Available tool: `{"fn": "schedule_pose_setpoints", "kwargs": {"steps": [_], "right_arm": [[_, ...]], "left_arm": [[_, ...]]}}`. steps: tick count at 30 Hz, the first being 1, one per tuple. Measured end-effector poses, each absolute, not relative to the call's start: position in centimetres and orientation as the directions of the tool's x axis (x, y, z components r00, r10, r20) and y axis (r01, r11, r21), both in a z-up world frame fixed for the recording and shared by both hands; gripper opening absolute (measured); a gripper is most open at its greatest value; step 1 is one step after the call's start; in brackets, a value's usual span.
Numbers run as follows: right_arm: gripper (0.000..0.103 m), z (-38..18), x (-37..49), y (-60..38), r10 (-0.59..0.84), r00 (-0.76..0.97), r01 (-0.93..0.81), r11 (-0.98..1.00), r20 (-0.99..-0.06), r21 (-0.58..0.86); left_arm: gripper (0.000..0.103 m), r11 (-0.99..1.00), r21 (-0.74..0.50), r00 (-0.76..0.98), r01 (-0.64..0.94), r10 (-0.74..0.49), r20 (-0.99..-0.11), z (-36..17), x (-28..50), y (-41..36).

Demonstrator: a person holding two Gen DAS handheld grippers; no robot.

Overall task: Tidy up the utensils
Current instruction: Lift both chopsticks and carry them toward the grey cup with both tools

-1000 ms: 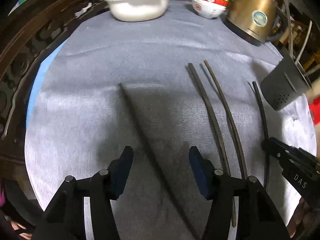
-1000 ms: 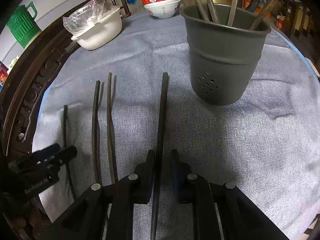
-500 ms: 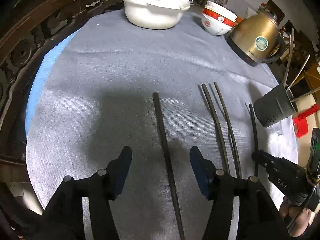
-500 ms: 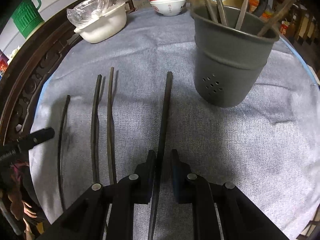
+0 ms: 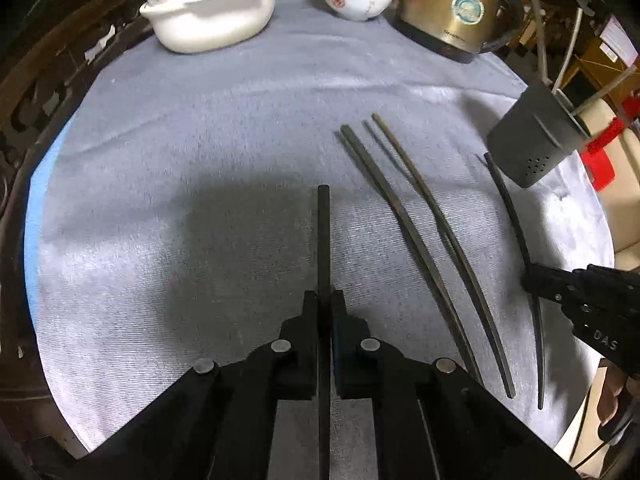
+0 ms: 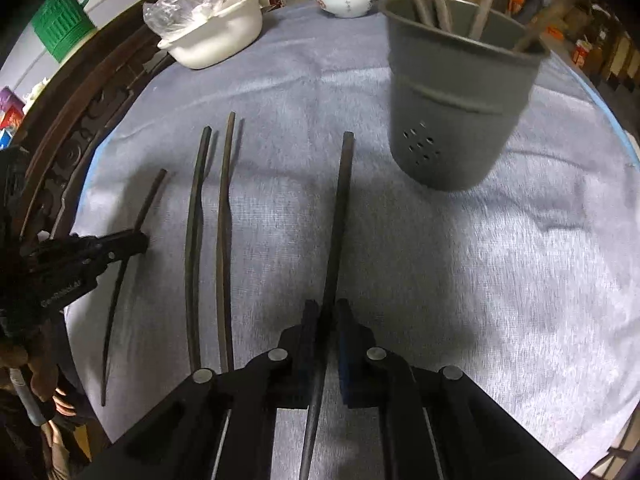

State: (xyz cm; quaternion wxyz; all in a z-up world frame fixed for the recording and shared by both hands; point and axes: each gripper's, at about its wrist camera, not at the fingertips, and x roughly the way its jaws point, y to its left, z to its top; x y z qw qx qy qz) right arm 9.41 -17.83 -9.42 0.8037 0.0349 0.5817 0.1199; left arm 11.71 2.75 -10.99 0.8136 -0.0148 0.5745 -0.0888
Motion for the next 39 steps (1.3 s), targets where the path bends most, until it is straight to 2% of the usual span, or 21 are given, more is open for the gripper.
{"fn": "schedule_pose_setpoints", "kwargs": {"steps": [1,2,3,4,5,10,13,14,15,16,22,24,26,28,31,32,33,34,36,39], "right_arm": [[0.012,-9.4,9.6,-18.0,0.243,0.292,-0.149,0.967,-0.925,0.207],[0.012,-9.5,9.7,-18.2,0.249,0.289,-0.144,0.966,-0.925,0.215],[0.012,-9.3,10.0,-18.4,0.254,0.287,-0.134,0.965,-0.924,0.224],[0.012,-9.0,10.2,-18.6,0.258,0.293,-0.13,0.965,-0.921,0.229],[0.013,-8.6,10.5,-18.7,0.257,0.299,-0.128,0.965,-0.919,0.228],[0.029,-7.9,13.1,-18.1,0.202,0.306,-0.117,0.978,-0.93,0.173],[0.032,-9.4,14.5,-17.4,0.168,0.268,-0.1,0.984,-0.949,0.146],[0.031,-9.2,14.4,-17.3,0.161,0.291,-0.105,0.985,-0.943,0.136],[0.022,-9.3,14.3,-17.4,0.152,0.278,-0.098,0.987,-0.949,0.129],[0.008,-9.4,14.0,-17.5,0.156,0.268,-0.103,0.986,-0.951,0.132],[0.01,-9.7,12.7,-18.4,0.208,0.2,-0.097,0.977,-0.957,0.192],[0.01,-9.7,13.0,-18.4,0.197,0.182,-0.1,0.978,-0.963,0.181],[0.01,-9.6,13.3,-18.4,0.177,0.174,-0.106,0.981,-0.969,0.16],[0.011,-9.5,14.1,-18.1,0.155,0.178,-0.095,0.986,-0.972,0.14],[0.013,-9.7,15.0,-17.1,0.132,0.197,-0.103,0.988,-0.971,0.113],[0.013,-9.8,15.2,-16.7,0.122,0.197,-0.11,0.989,-0.973,0.102],[0.011,-9.8,15.1,-16.5,0.113,0.195,-0.12,0.989,-0.974,0.09],[0.008,-9.8,15.1,-16.5,0.118,0.195,-0.124,0.988,-0.974,0.095],[0.007,-9.5,14.5,-16.2,0.152,0.207,-0.12,0.984,-0.966,0.129],[0.007,-7.0,11.8,-17.5,0.225,0.31,-0.097,0.974,-0.924,0.205]], "left_arm": [[0.012,0.983,-0.144,0.326,0.111,-0.173,-0.93,-11.0,12.0,2.9],[0.029,0.982,-0.167,0.319,0.092,-0.188,-0.929,-11.0,12.4,3.1],[0.04,0.98,-0.185,0.312,0.075,-0.2,-0.929,-10.7,12.3,3.7],[0.058,0.98,-0.195,0.315,0.05,-0.201,-0.928,-10.4,12.4,4.0],[0.061,0.98,-0.196,0.341,0.033,-0.196,-0.919,-9.9,12.6,4.1],[0.061,0.985,-0.169,0.343,0.027,-0.168,-0.924,-10.0,13.7,3.5],[0.06,0.992,-0.124,0.306,0.036,-0.129,-0.943,-11.4,14.3,3.5],[0.042,0.994,-0.089,0.324,0.057,-0.102,-0.94,-11.3,14.3,3.0],[0.027,0.997,-0.04,0.33,0.067,-0.06,-0.942,-11.2,14.3,2.7],[0.006,0.997,-0.007,0.327,0.073,-0.031,-0.944,-11.1,14.3,2.5],[0.007,0.993,-0.113,0.297,-0.014,-0.104,-0.949,-11.1,15.0,3.1],[0.018,0.988,-0.152,0.281,-0.015,-0.142,-0.949,-11.0,15.2,3.1],[0.048,0.982,-0.191,0.261,-0.009,-0.182,-0.948,-10.7,15.2,3.1],[0.064,0.989,-0.143,0.245,-0.023,-0.133,-0.96,-10.7,15.6,2.7],[0.061,0.996,-0.088,0.275,-0.002,-0.084,-0.958,-11.1,15.9,1.6],[0.042,0.999,-0.041,0.282,0.008,-0.041,-0.959,-11.1,15.8,1.1],[0.027,1.0,-0.004,0.292,0.022,-0.01,-0.956,-10.8,15.2,1.1],[0.006,0.998,-0.044,0.278,0.044,-0.055,-0.959,-10.6,15.1,1.2],[0.006,0.994,-0.104,0.273,0.017,-0.105,-0.956,-10.5,15.3,1.9],[0.006,0.988,-0.155,0.357,0.001,-0.145,-0.923,-8.8,14.0,3.4]]}}
